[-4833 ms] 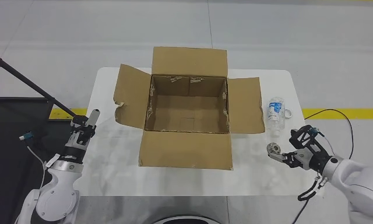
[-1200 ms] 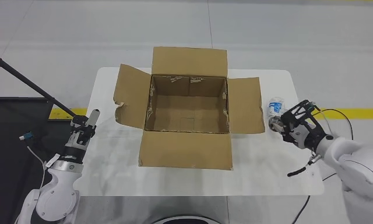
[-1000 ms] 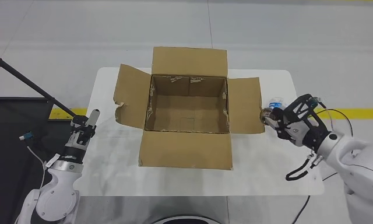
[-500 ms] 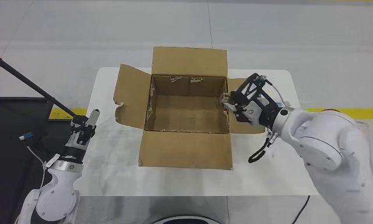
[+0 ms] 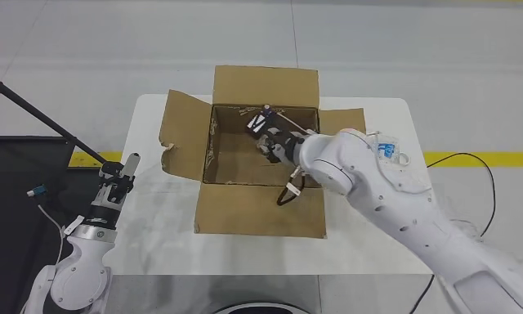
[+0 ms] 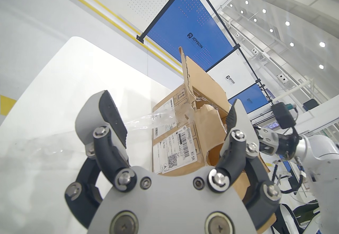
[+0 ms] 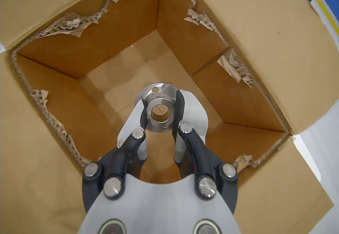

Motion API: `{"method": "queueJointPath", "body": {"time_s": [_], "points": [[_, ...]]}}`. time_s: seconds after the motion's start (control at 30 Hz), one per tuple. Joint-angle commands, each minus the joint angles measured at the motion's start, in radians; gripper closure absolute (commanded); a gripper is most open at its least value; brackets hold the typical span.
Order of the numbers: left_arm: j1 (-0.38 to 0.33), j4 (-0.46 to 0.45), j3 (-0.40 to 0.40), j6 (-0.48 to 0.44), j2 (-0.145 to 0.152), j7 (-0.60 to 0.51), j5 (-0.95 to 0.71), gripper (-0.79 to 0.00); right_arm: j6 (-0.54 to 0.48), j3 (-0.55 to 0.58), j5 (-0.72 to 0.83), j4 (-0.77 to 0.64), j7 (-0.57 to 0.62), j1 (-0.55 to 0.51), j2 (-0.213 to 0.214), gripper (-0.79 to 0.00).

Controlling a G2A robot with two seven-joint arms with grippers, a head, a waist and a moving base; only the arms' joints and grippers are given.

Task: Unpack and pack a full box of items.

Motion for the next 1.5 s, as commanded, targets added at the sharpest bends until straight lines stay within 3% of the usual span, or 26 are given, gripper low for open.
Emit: {"method": "queueJointPath", "body": {"time_s": [0.0,0.4,0.8,0.83,1.13,1.47], "points": [[0.000,0.000,0.000,0.000,0.000,0.000,0.000,-0.785,0.019,-0.053,-0.005,0.068,0.000,0.033,-0.037,0.000],[0.000,0.000,0.000,0.000,0.000,0.000,0.000,-0.785,-0.003,-0.237,0.047,0.460,0.015,0.149,-0.259,0.000],[0.000,0.000,0.000,0.000,0.000,0.000,0.000,-0.785,-0.063,-0.276,0.088,0.771,0.002,0.194,-0.431,-0.009],[0.000,0.000,0.000,0.000,0.000,0.000,0.000,-0.785,-0.069,-0.276,0.088,0.792,-0.003,0.196,-0.441,-0.065],[0.000,0.000,0.000,0.000,0.000,0.000,0.000,-0.785,-0.110,-0.259,0.089,0.922,-0.031,0.197,-0.494,-0.228],[0.000,0.000,0.000,0.000,0.000,0.000,0.000,-0.785,-0.172,-0.210,0.077,0.928,-0.059,0.189,-0.484,-0.385]]}}
